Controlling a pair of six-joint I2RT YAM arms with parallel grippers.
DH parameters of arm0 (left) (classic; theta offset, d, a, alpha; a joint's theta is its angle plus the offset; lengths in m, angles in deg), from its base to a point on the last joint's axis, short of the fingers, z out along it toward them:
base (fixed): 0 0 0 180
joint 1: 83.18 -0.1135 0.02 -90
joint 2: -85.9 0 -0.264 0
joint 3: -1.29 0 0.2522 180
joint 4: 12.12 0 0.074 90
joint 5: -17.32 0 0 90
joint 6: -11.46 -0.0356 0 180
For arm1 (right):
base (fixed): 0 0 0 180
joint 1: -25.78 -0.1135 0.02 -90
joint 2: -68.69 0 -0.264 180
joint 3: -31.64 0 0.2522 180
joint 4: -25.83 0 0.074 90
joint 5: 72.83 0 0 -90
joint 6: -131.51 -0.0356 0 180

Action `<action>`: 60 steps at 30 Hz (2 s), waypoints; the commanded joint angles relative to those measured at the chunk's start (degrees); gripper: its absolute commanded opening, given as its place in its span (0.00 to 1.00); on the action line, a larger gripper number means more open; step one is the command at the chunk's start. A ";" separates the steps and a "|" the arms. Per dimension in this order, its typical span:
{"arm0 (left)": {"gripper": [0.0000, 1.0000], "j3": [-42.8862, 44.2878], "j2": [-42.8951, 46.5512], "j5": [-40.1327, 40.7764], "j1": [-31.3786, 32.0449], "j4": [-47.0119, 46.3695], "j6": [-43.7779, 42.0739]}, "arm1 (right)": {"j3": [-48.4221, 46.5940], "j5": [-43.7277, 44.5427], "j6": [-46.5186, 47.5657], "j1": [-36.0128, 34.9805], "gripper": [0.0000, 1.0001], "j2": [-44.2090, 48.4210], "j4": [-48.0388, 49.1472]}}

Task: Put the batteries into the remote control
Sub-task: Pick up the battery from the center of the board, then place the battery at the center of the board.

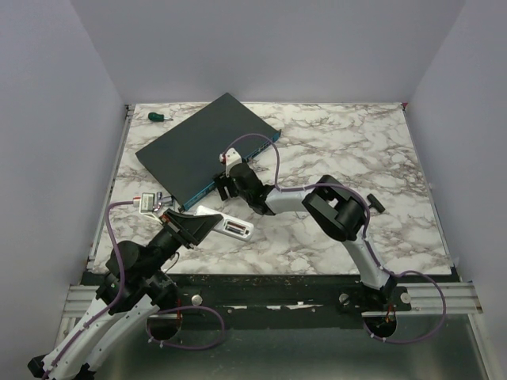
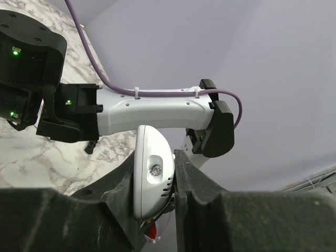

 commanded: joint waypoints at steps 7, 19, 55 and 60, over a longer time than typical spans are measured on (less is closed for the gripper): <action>0.00 1.75 0.23 0.85 -0.16 -0.52 -0.76 | 1.57 0.08 2.66 2.32 0.69 -3.82 -4.79; 0.00 1.94 0.90 1.03 -0.14 0.11 -0.77 | 3.05 0.27 1.73 2.33 0.47 -2.83 -4.25; 0.00 6.62 3.45 1.55 -0.14 6.17 -3.81 | 39.99 0.64 -15.54 -7.90 0.44 48.69 -33.83; 0.00 5.71 4.01 1.47 -0.13 5.95 -2.63 | 38.38 2.16 -24.23 -8.00 0.43 46.63 -35.23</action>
